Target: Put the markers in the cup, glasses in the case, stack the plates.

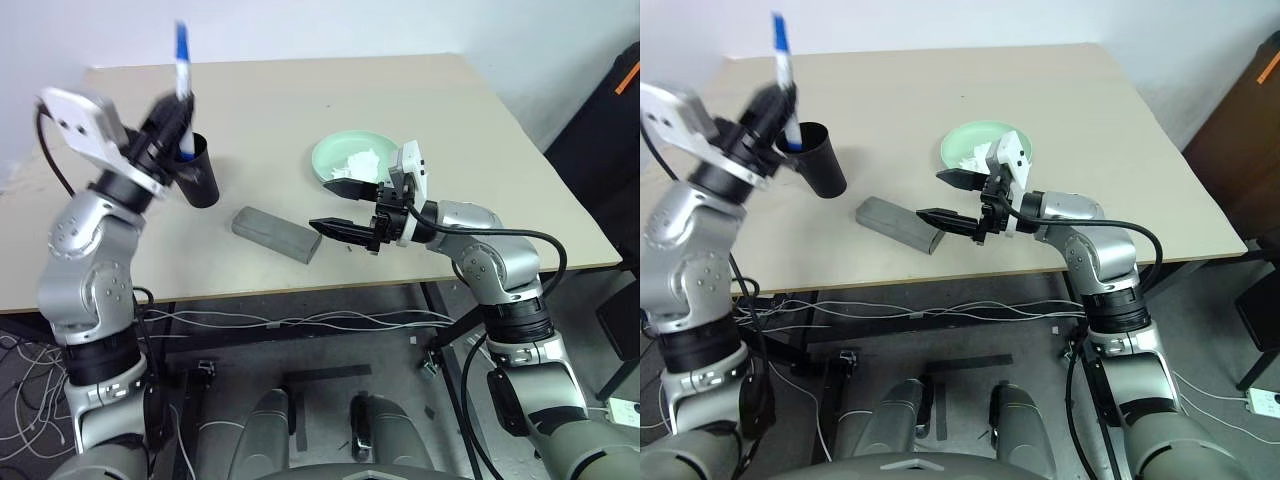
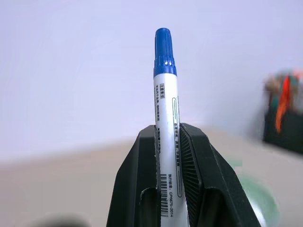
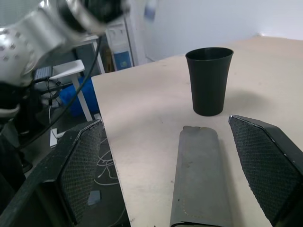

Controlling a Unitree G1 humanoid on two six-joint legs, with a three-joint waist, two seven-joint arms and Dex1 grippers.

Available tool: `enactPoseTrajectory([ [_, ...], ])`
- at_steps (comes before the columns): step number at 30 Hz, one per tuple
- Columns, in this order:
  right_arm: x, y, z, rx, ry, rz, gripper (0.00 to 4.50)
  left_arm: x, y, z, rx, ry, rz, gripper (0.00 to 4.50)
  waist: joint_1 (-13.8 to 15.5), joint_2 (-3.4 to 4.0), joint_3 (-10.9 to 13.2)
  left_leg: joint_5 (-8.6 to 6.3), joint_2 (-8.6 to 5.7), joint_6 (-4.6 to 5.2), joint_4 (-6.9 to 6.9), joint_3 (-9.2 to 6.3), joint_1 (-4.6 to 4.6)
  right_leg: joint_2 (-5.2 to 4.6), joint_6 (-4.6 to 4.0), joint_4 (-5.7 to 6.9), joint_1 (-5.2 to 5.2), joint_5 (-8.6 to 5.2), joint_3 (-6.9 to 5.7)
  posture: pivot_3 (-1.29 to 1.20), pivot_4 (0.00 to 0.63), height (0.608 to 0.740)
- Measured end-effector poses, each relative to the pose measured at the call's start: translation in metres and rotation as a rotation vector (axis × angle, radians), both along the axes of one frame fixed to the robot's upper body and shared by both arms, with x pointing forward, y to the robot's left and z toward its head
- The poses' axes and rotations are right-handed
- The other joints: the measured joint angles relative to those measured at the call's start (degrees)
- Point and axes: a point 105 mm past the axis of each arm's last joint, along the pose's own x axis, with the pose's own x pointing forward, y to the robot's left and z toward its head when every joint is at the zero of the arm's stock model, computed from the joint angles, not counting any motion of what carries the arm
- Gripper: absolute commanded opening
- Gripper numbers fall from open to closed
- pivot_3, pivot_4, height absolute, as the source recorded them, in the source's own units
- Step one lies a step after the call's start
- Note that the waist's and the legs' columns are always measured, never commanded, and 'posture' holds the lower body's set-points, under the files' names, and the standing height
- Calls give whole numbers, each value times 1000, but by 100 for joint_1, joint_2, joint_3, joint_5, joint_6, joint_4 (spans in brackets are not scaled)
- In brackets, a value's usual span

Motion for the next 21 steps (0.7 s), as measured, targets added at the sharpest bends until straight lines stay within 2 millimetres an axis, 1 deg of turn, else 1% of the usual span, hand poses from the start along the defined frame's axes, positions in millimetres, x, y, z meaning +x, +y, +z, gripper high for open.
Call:
enactPoseTrajectory([
  [5,-2,-1,1,7,5,-4,4500,23,19,18,18,-83,51,278,4,0,0,0,6,0,5,1,0,7,1,2,0,2,0,0,150,740],
  [9,-3,-4,6,23,-10,-27,4500,38,30,21,18,-124,71,278,12,0,0,0,6,0,5,3,-2,6,6,-2,1,5,1,0,150,740],
  [13,-1,-10,18,59,-72,-74,4500,55,39,16,-3,-123,84,278,5,0,0,0,6,0,6,5,-2,6,13,-2,1,10,2,0,150,740],
  [16,-2,-14,26,75,-119,-92,4500,64,41,7,-13,-103,90,278,3,0,0,0,7,0,5,5,-2,7,22,-2,1,15,2,0,150,740],
  [21,-4,-17,27,64,-155,-105,4500,75,39,-11,-14,-60,92,278,3,0,0,0,7,0,5,5,-2,7,25,-2,1,18,2,0,150,740],
])
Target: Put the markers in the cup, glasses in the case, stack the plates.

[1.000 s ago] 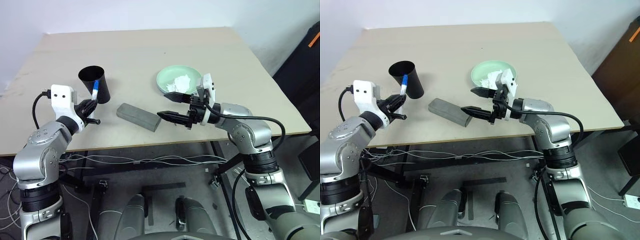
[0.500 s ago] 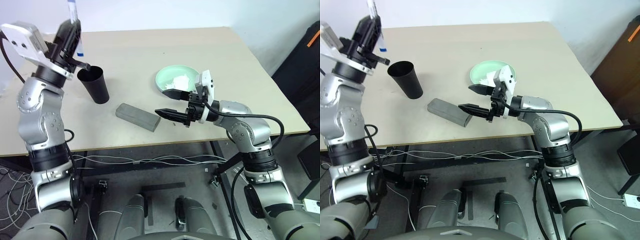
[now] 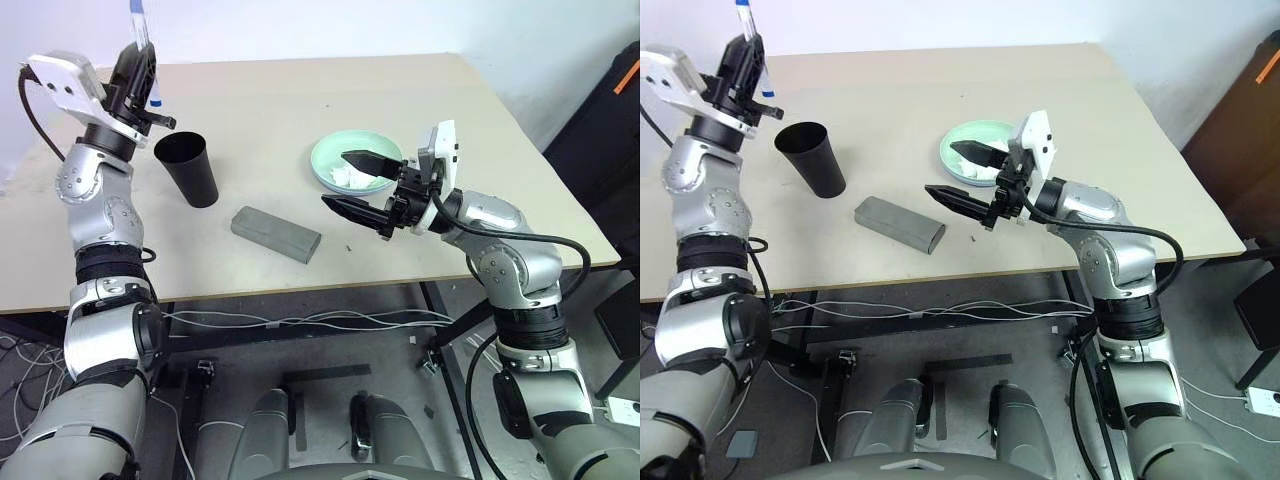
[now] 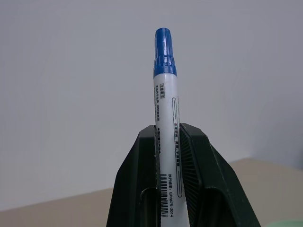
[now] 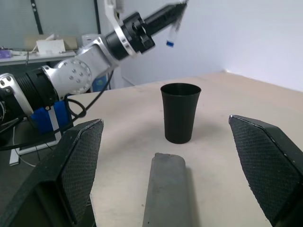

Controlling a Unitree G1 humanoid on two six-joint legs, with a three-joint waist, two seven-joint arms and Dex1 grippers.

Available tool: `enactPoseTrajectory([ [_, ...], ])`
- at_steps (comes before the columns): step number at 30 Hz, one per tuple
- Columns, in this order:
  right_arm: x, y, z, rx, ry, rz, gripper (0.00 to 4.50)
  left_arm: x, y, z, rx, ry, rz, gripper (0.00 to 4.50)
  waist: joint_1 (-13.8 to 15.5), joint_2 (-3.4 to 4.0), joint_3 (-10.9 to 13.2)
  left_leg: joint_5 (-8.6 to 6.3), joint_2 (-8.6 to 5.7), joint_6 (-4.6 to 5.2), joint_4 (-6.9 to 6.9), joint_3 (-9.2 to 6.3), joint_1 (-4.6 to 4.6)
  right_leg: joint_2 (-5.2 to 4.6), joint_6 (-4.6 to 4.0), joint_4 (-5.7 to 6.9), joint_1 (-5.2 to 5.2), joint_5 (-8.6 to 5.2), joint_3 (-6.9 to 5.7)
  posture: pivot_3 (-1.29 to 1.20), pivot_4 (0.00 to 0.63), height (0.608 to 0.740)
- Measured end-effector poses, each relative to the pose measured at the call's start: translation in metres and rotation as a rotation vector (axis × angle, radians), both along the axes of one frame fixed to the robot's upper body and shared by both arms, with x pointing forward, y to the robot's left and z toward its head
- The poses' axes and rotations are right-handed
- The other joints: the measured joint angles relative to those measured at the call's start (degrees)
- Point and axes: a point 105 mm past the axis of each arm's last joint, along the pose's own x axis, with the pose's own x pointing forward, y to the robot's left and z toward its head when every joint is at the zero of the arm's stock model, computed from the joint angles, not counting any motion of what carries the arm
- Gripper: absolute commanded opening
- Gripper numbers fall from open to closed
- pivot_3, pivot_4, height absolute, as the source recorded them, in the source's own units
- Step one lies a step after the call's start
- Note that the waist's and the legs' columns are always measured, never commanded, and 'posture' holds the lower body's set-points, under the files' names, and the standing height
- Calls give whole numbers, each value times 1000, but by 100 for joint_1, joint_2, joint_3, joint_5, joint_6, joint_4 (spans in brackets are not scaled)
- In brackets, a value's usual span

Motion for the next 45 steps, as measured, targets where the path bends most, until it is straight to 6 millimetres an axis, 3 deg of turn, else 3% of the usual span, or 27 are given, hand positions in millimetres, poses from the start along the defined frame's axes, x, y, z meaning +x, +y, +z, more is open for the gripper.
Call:
enactPoseTrajectory([
  [10,0,-1,-11,-57,-3,-15,4500,6,3,-26,8,34,9,278,-1,0,0,0,5,0,1,1,1,3,-4,1,0,2,0,0,150,740],
  [27,2,-3,-16,-93,-3,-28,4500,12,27,-61,-44,136,128,278,1,0,0,0,7,0,1,3,1,4,-4,0,0,3,-1,0,150,740],
  [36,2,-4,-16,-104,-6,-35,4500,12,15,-54,-64,77,80,278,1,0,0,0,8,0,1,4,1,4,-5,0,0,4,0,0,150,740],
  [45,3,-7,-17,-119,-7,-46,4500,13,8,-63,-68,81,84,278,1,-1,0,0,9,0,1,4,1,6,-4,1,0,6,0,0,150,740],
])
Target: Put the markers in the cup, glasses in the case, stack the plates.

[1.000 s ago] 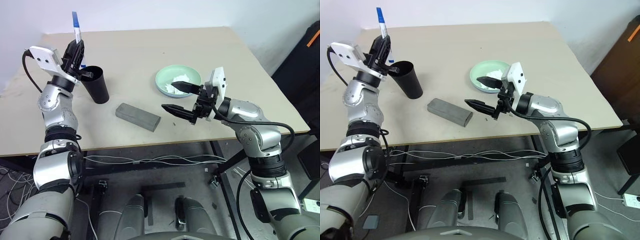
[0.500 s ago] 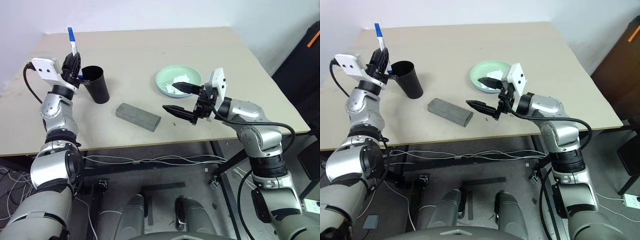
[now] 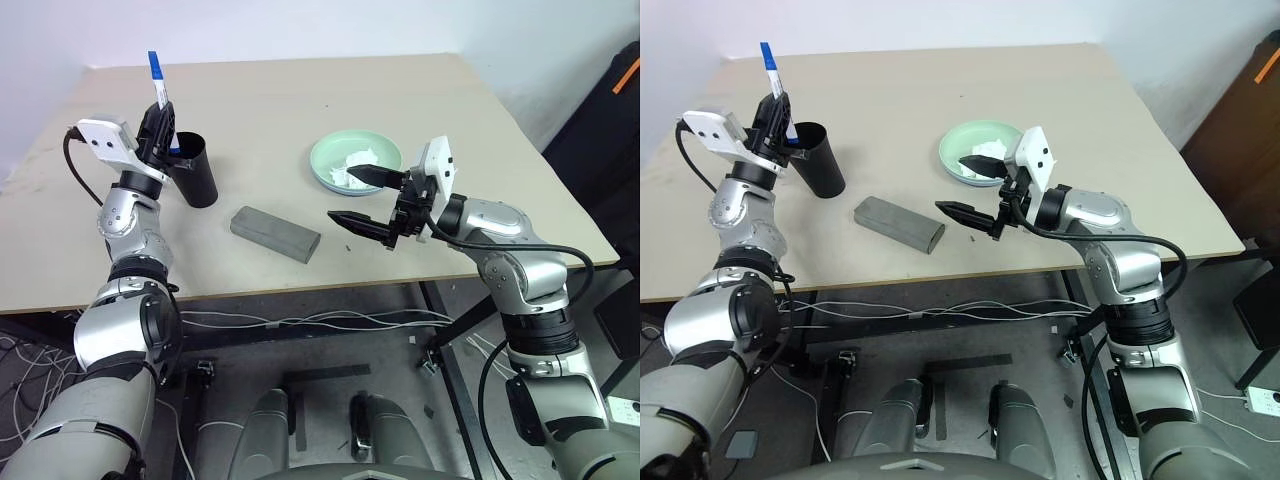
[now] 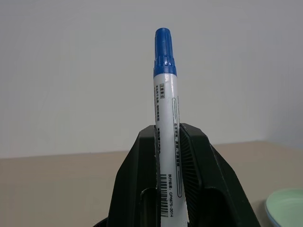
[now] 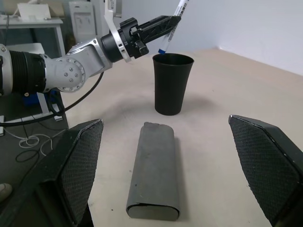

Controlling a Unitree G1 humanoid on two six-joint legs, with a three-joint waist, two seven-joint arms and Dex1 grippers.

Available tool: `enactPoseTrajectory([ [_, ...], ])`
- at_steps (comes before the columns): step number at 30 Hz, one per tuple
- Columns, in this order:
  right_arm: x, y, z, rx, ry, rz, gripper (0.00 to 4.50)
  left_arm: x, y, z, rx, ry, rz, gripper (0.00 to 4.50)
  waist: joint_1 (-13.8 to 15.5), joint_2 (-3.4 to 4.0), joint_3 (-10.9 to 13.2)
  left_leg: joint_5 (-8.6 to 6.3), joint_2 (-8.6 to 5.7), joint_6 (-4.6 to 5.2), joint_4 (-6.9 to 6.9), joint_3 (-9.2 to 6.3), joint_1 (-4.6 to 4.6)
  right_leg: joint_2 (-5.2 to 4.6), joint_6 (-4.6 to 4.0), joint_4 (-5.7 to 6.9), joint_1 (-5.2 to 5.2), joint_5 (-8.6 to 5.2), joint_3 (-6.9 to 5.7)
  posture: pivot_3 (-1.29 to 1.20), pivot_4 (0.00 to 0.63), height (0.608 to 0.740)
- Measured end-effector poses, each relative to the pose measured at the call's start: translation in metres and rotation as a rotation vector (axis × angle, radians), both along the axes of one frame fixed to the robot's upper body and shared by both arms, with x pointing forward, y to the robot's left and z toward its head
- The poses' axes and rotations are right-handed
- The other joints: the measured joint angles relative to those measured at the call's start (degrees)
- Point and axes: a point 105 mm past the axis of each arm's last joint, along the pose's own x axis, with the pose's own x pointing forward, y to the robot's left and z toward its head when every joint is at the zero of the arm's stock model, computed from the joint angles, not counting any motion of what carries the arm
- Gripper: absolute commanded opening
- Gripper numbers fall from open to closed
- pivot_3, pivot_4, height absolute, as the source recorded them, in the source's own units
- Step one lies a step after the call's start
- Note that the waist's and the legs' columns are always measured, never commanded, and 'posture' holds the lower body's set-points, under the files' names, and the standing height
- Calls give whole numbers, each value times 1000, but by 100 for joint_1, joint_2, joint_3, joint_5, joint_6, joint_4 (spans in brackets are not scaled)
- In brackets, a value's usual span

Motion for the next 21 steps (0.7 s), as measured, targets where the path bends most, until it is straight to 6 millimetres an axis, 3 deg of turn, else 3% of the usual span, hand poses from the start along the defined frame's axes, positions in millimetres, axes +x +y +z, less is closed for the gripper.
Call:
enactPoseTrajectory([
  [21,1,-2,-4,-23,6,-15,4500,2,9,-9,9,35,101,278,1,0,0,0,0,0,1,0,0,0,1,0,0,2,0,0,150,740],
])
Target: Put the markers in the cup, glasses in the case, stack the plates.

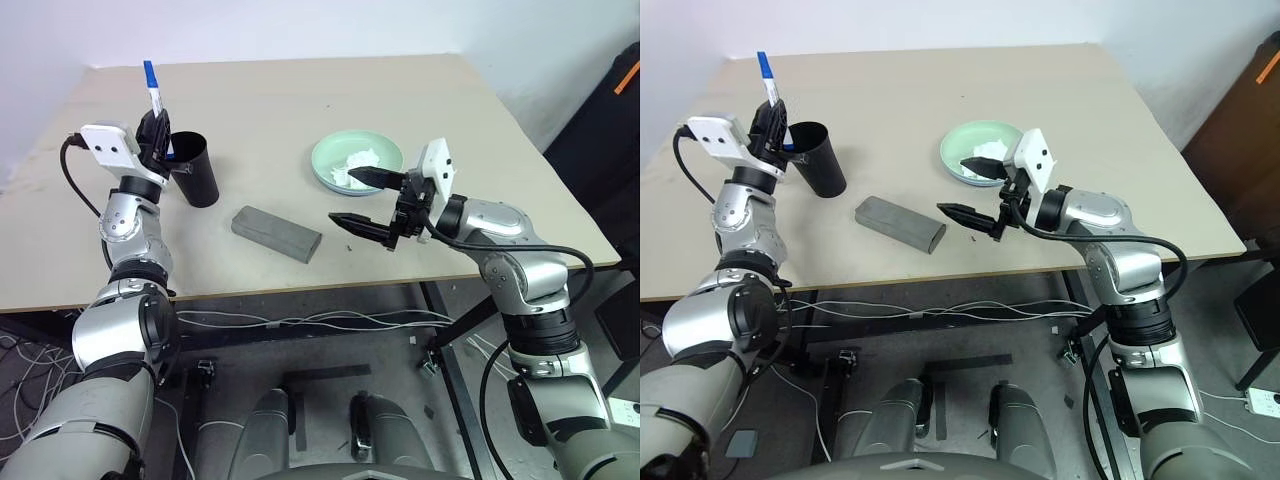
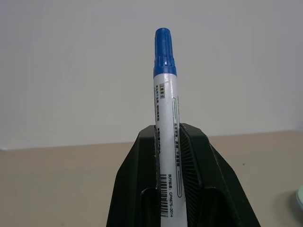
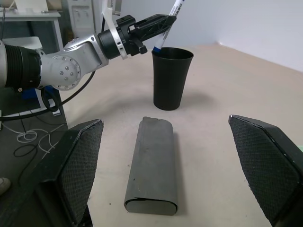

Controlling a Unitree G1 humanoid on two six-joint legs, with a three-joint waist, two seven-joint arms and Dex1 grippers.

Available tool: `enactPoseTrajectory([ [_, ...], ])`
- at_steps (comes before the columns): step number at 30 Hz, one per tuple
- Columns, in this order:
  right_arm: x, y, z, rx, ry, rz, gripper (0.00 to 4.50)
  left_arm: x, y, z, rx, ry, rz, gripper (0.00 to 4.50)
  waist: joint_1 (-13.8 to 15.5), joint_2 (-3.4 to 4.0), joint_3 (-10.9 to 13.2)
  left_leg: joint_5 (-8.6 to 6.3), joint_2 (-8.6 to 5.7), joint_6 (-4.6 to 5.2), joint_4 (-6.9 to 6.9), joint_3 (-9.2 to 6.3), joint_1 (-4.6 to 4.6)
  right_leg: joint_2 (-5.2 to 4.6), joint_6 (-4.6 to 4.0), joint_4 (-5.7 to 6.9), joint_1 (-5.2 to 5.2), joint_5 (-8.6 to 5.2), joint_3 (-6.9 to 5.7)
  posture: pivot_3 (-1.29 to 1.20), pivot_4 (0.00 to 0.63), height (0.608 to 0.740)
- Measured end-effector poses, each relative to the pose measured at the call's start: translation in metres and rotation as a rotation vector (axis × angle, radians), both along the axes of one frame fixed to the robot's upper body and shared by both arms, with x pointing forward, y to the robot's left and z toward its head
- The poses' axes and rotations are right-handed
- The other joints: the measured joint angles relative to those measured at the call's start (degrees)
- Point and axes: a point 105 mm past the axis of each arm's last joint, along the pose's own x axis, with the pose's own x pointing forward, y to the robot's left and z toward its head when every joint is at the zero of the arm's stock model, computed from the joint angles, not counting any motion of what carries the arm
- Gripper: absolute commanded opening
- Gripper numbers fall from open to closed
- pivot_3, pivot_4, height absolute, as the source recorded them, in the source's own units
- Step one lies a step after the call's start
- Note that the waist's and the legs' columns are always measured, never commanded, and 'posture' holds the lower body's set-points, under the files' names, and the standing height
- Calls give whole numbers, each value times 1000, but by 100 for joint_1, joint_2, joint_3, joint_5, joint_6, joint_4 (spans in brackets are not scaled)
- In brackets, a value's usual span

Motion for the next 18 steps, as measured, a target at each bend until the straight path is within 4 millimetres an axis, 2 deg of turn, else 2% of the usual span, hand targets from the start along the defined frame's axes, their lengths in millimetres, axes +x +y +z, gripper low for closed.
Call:
enactPoseTrajectory([
  [1,0,-1,-1,-2,3,-3,4500,0,0,0,1,1,1,838,0,0,0,0,0,0,0,0,0,0,0,0,0,0,0,0,150,740],
  [3,0,-1,-1,-5,3,-6,4500,0,0,-1,3,4,2,1224,0,0,0,0,0,0,0,0,0,0,0,0,0,0,0,0,150,740],
  [10,1,-3,-1,-9,3,-15,4500,0,0,-2,10,10,10,3570,0,0,0,0,0,0,1,0,0,0,0,0,0,1,0,0,150,740],
  [18,1,-2,-3,-11,7,-13,4500,-1,2,-10,9,29,15,3570,2,0,0,0,0,0,1,0,0,0,0,1,0,2,0,0,150,740],
])
